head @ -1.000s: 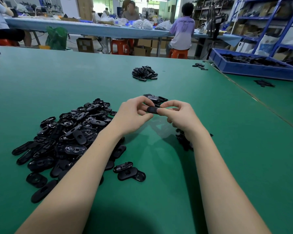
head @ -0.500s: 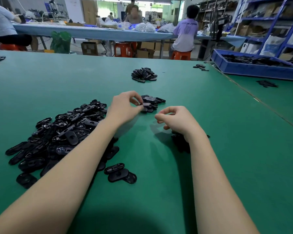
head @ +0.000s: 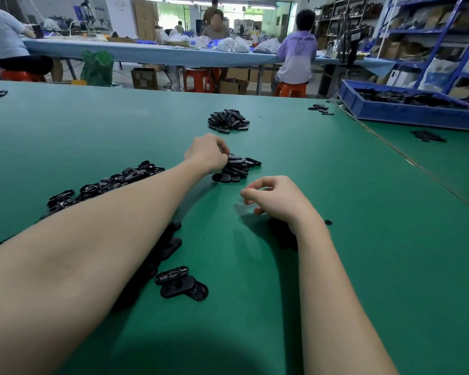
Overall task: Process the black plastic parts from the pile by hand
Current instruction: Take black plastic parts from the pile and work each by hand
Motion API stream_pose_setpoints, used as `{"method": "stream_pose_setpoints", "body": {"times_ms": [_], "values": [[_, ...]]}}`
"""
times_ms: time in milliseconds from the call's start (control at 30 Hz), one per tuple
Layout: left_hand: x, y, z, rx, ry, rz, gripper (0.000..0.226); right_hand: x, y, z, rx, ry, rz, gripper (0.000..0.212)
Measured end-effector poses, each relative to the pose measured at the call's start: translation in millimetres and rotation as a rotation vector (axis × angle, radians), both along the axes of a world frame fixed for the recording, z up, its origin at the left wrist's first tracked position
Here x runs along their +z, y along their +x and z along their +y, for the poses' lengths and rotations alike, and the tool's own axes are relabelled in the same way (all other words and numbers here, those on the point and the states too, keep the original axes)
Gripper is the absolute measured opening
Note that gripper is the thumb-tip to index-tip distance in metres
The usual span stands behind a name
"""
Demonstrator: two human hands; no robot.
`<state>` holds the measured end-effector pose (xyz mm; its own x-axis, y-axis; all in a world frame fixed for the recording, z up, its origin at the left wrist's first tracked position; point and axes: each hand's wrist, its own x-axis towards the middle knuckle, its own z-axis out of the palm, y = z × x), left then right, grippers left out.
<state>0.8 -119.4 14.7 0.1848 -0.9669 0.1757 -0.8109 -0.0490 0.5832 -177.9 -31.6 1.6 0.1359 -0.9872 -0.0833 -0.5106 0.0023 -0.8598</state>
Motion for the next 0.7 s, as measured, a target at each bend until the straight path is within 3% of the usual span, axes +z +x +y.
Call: {"method": "stream_pose_setpoints", "body": {"times_ms": [333,533,700], "values": [[0,12,48,-0.101,-0.175,0.175,0.022,0,5,0,0.04,-0.021,0.038,0.006],[-6,31,94,-0.218,-0.07,0.307,0.029,1,14,2,0.076,-0.048,0.134,0.005],[-9,43,108,-0.272,-0.011,0.274,0.036,2,41,9,0.162,-0.109,0.227,0.001]]}}
